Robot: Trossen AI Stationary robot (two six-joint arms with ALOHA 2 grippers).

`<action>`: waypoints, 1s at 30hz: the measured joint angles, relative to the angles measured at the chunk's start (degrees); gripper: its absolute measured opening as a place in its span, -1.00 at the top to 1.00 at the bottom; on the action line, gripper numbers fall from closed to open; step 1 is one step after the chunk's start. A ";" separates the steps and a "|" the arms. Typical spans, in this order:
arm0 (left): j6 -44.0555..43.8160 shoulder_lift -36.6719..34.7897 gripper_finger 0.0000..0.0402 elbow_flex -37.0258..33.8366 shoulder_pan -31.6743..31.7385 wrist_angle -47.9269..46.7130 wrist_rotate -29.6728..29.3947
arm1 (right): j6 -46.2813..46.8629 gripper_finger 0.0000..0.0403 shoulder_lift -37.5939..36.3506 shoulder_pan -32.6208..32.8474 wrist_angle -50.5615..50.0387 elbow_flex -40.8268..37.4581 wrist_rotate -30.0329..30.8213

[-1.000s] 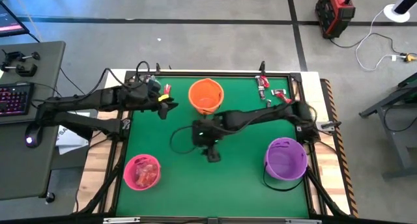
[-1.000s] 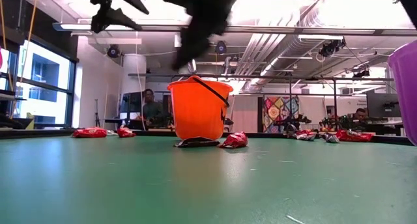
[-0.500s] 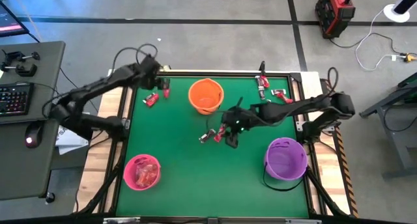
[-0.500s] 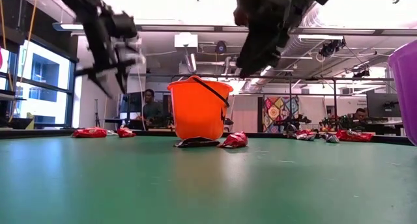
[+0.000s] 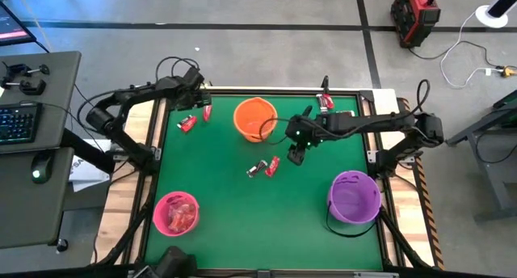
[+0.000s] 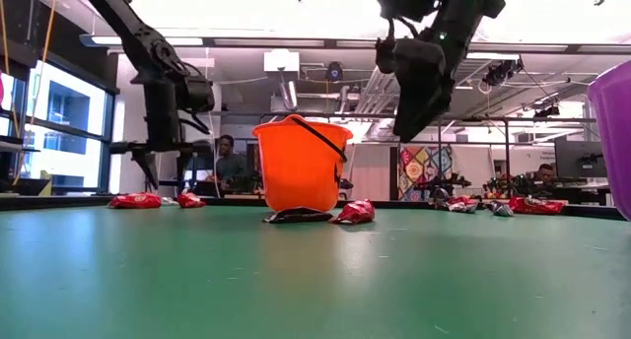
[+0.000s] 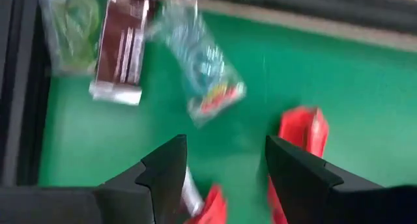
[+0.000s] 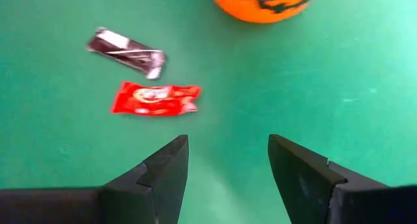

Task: Sort candy by brand, put in halloween buckets
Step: Put the blue gummy into the pink bucket

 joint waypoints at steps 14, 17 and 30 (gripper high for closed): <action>-15.20 8.26 0.02 0.28 -1.77 5.37 -11.03 | -13.58 -0.01 0.00 -11.04 -6.91 0.02 -0.39; -15.65 9.02 0.02 0.31 -2.44 5.31 -13.28 | -14.71 -0.01 0.01 -12.05 -6.47 0.02 -0.49; -11.88 11.69 0.67 0.52 -5.30 5.39 -17.91 | -14.75 -0.01 0.04 -12.59 -6.34 0.02 -2.23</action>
